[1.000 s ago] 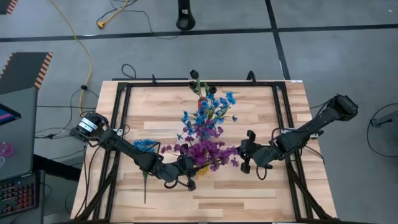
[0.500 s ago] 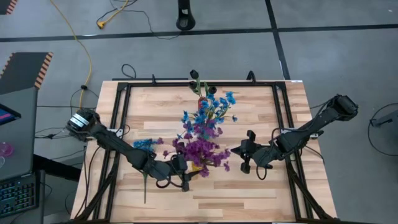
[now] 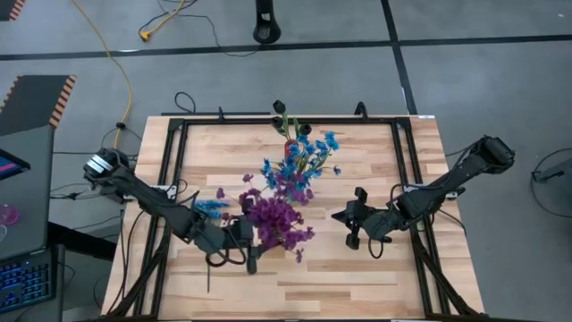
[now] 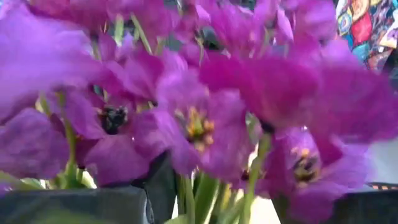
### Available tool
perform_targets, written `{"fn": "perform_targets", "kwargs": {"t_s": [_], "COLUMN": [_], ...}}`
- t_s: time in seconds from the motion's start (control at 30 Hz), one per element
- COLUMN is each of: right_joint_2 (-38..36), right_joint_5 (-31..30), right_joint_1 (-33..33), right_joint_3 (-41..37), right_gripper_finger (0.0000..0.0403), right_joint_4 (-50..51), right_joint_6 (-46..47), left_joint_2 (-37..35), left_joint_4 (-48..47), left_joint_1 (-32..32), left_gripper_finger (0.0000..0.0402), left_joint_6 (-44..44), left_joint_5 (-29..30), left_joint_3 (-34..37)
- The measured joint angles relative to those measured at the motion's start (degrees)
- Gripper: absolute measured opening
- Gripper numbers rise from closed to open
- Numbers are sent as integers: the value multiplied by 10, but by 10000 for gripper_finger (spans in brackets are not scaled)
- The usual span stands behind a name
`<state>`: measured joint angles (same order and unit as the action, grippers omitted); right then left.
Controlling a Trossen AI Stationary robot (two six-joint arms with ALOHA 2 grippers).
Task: Sort flowers into vase by color
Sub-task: Put the violet flower into the yellow crystal vase
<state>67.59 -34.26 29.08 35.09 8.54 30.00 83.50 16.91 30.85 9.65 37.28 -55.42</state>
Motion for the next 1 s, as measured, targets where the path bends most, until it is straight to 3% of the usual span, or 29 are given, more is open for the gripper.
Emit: {"fn": "perform_targets", "kwargs": {"t_s": [0.33,0.67,1.0], "right_joint_2": [0,0,0], "right_joint_5": [0,6,28], "right_joint_1": [0,0,0], "right_joint_3": [0,0,0], "right_gripper_finger": [33,33,33], "right_joint_4": [0,0,0], "right_joint_6": [0,0,1], "left_joint_2": [-5,-8,-72], "left_joint_4": [-97,-193,-274], "left_joint_1": [1,1,2], "left_gripper_finger": [202,201,201], "left_joint_6": [45,26,49], "left_joint_5": [-15,-95,-113], "left_joint_3": [0,0,0]}}
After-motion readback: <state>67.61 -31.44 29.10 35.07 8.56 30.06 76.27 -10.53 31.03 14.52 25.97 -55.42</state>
